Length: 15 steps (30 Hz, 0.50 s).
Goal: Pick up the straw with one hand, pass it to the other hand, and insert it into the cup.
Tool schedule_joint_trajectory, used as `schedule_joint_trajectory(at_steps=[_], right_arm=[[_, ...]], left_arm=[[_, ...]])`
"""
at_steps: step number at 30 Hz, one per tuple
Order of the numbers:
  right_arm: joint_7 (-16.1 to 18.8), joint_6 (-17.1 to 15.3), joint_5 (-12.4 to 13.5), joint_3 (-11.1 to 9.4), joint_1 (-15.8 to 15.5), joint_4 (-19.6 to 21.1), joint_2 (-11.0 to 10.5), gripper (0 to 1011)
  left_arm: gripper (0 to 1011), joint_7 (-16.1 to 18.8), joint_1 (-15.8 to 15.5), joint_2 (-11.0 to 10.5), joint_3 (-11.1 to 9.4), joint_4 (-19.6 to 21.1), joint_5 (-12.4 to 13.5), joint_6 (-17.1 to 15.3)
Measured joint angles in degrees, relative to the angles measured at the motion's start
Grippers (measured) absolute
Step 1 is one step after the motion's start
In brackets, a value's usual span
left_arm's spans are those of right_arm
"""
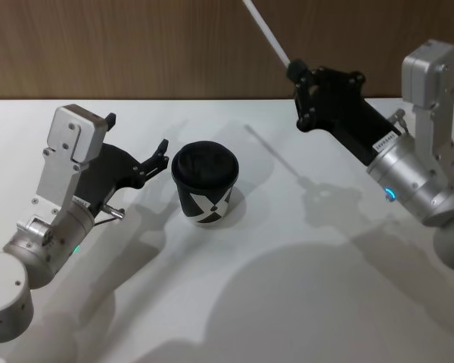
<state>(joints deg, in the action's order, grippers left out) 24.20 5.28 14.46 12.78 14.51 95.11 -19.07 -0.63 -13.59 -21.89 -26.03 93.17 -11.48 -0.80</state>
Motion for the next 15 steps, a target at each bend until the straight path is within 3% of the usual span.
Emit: schedule_joint_trajectory(at_steps=[15], right_arm=[[13.09, 4.79, 9.48, 2.26, 8.63, -8.20, 0.59, 6]], left_arm=[[1003, 0.01, 0.00, 0.00, 0.00, 0.00, 0.00, 0.00]])
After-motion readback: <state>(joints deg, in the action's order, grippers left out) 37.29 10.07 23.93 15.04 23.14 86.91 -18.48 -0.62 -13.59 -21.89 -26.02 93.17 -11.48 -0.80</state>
